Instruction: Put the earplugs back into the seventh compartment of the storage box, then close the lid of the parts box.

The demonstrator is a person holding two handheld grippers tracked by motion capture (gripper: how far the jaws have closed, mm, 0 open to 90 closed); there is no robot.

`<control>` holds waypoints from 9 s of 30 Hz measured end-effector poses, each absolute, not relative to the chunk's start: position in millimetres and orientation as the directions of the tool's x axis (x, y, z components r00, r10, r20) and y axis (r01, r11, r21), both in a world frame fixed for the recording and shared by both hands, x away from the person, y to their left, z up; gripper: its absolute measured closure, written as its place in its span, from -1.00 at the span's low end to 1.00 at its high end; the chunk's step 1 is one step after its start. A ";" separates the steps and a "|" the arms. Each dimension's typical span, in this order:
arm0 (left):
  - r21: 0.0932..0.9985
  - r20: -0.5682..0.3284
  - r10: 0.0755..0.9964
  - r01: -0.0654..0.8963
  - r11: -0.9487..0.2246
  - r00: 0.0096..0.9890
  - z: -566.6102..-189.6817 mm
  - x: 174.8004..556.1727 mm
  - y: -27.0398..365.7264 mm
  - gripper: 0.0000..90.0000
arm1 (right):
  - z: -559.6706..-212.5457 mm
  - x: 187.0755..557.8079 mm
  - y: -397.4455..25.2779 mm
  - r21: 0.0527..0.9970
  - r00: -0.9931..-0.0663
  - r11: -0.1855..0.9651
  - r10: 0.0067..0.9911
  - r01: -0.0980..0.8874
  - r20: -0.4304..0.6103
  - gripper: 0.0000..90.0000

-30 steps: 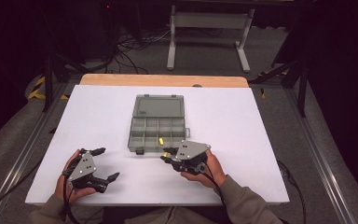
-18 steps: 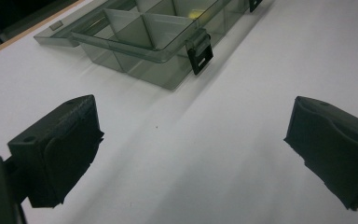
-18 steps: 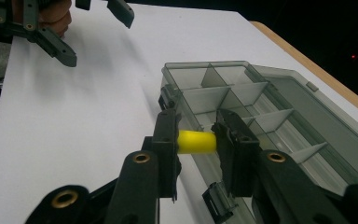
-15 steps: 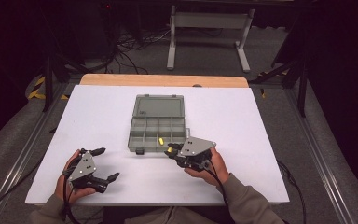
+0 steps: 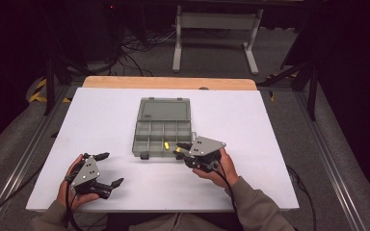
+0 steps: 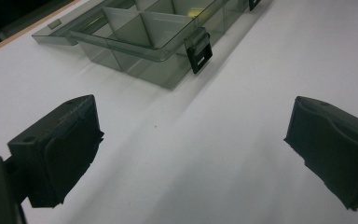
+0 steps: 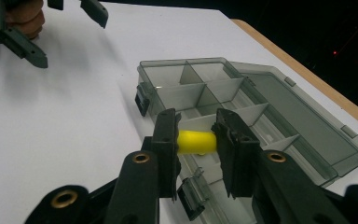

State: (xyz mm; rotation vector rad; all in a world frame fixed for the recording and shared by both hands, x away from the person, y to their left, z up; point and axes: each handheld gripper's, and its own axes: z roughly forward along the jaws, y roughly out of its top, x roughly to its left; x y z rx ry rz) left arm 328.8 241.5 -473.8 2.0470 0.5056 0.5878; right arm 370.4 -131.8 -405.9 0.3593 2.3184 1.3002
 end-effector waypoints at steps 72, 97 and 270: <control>0.863 0.218 0.558 0.109 -0.493 0.801 -471.7 326.4 240.1 -0.90 | -413.3 398.3 -125.3 0.870 -0.841 0.490 0.495 0.063 -0.218 0.08; 0.874 0.230 0.597 0.108 -0.475 0.768 -469.5 324.5 237.0 -0.68 | -408.7 373.0 -156.8 0.872 -0.795 0.487 0.550 0.058 -0.254 -0.33; 0.797 0.184 0.737 0.340 -0.499 0.651 -449.8 556.1 178.7 0.99 | -439.4 561.5 -144.3 0.756 -0.663 0.577 0.701 0.308 -0.265 1.00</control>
